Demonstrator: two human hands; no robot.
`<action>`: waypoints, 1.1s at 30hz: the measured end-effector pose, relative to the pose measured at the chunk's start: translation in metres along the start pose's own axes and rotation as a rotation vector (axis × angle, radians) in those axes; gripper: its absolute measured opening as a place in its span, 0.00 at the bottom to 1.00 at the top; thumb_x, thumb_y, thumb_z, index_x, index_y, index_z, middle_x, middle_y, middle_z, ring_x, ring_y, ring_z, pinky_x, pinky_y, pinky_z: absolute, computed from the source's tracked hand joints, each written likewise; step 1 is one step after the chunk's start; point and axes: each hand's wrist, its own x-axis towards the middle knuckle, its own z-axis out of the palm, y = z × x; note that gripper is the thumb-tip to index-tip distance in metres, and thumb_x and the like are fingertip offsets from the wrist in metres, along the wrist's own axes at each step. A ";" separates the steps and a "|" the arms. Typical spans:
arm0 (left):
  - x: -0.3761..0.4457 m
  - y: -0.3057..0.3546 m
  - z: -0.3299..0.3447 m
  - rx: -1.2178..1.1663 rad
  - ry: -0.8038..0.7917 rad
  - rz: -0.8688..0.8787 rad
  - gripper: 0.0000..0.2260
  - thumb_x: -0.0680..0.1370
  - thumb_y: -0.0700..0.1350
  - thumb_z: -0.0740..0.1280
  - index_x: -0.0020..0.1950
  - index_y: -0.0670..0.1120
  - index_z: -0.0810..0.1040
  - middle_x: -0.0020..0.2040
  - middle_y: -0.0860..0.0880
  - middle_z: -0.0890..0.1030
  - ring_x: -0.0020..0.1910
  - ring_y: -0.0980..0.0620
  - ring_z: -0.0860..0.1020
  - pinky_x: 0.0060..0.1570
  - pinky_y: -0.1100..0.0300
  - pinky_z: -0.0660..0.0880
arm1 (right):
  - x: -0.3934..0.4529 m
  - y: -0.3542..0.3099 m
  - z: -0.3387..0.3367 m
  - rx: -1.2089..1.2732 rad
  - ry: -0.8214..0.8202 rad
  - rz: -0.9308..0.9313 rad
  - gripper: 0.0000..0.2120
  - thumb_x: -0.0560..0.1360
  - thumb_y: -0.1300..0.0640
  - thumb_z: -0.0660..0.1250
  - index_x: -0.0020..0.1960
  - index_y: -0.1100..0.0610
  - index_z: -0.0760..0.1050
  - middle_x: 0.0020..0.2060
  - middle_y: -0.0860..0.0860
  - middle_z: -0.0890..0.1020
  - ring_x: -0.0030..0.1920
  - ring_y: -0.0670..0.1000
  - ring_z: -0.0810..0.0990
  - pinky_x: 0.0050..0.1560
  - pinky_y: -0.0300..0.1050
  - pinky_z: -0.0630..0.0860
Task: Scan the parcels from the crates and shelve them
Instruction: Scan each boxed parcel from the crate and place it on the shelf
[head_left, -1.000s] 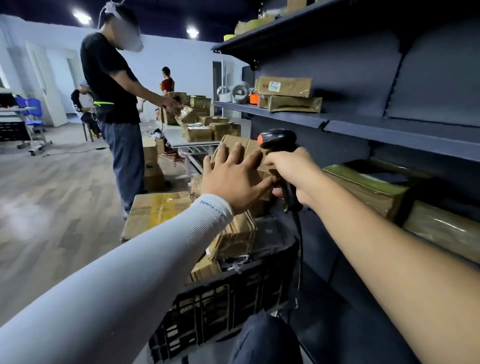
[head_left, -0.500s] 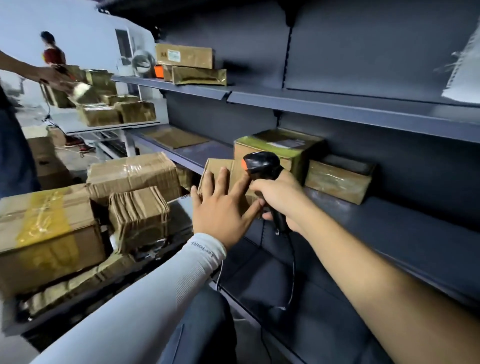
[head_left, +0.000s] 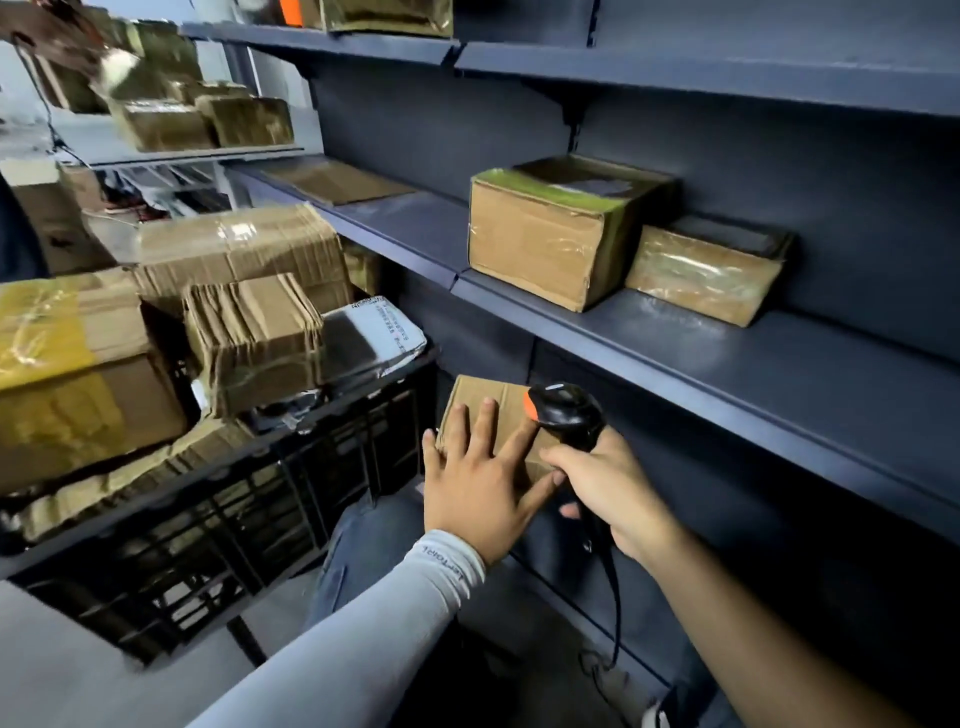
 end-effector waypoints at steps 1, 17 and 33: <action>-0.005 -0.001 0.012 -0.004 -0.026 0.004 0.34 0.76 0.76 0.47 0.79 0.64 0.66 0.82 0.44 0.65 0.81 0.35 0.58 0.73 0.28 0.59 | 0.001 0.014 0.000 0.007 0.013 0.022 0.09 0.78 0.60 0.71 0.51 0.46 0.76 0.37 0.41 0.83 0.36 0.42 0.81 0.38 0.47 0.79; -0.031 0.026 0.123 -0.024 -0.064 0.167 0.32 0.71 0.70 0.63 0.74 0.61 0.73 0.79 0.46 0.69 0.79 0.34 0.62 0.64 0.27 0.63 | 0.011 0.144 -0.023 0.189 0.213 0.244 0.05 0.79 0.60 0.72 0.48 0.51 0.78 0.31 0.44 0.81 0.34 0.45 0.79 0.28 0.38 0.77; -0.052 0.033 0.120 -0.269 0.108 0.212 0.25 0.70 0.67 0.69 0.64 0.61 0.83 0.70 0.55 0.78 0.70 0.47 0.75 0.62 0.40 0.66 | 0.012 0.170 -0.056 0.365 0.335 0.332 0.09 0.76 0.52 0.74 0.56 0.51 0.83 0.54 0.52 0.87 0.56 0.51 0.85 0.34 0.46 0.81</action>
